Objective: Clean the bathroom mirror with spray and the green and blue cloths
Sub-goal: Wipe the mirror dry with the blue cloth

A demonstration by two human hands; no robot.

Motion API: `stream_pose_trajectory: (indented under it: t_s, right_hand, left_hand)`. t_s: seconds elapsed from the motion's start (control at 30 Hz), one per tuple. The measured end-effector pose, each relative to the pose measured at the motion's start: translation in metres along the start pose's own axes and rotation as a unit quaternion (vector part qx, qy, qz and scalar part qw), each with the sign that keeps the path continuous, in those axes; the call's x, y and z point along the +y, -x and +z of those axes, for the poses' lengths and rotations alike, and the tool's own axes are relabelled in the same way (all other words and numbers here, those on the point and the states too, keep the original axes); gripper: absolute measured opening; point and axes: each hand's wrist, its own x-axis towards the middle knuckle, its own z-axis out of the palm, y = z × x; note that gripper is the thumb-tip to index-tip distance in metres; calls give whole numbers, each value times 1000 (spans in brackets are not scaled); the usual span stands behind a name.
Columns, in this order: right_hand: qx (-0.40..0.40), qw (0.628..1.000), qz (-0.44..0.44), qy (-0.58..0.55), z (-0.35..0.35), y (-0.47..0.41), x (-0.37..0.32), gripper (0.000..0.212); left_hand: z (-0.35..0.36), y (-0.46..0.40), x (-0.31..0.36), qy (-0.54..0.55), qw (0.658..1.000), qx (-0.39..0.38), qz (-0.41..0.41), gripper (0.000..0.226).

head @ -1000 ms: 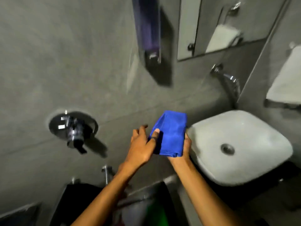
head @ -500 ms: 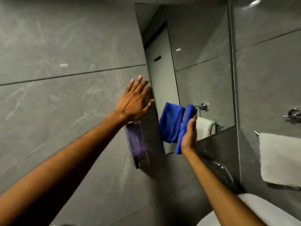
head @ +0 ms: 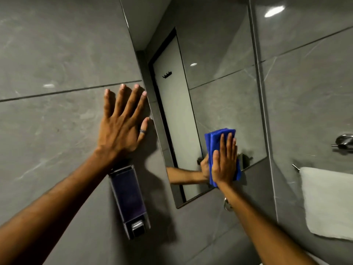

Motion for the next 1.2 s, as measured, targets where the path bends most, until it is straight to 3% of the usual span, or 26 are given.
stream_pose_trajectory:
  t_s: [0.13, 0.3, 0.4, 0.53, 0.77, 0.87, 0.97, 1.2]
  right_hand:
    - [-3, 998, 50, -31, -23, -53, 55, 61]
    - [35, 981, 175, -70, -44, -95, 111, 66]
    - [49, 979, 182, -83, -40, -100, 116, 64]
    - [49, 992, 107, -51, -20, -74, 69, 61]
    - [-17, 993, -116, 13, 35, 36, -97, 59]
    - [-34, 987, -156, 32, 41, 32, -148, 57]
    - [-30, 979, -198, 36, 33, 2, -155, 57]
    - [10, 998, -65, -20, -8, -123, -90, 58]
  left_hand:
    - [1, -4, 5, -1, 1000, 5, -8, 75]
    - [4, -3, 6, -11, 1000, 14, -2, 76]
    - [5, -6, 4, -17, 1000, 24, 2, 76]
    - [8, -7, 1, -26, 999, 25, 5, 76]
    - [6, -5, 4, -4, 1000, -3, -2, 76]
    - [-2, -5, 4, 18, 1000, -16, -6, 74]
    - [-9, -11, -7, 29, 999, -11, -25, 73]
    - [-17, -34, -30, -19, 999, 8, -44, 76]
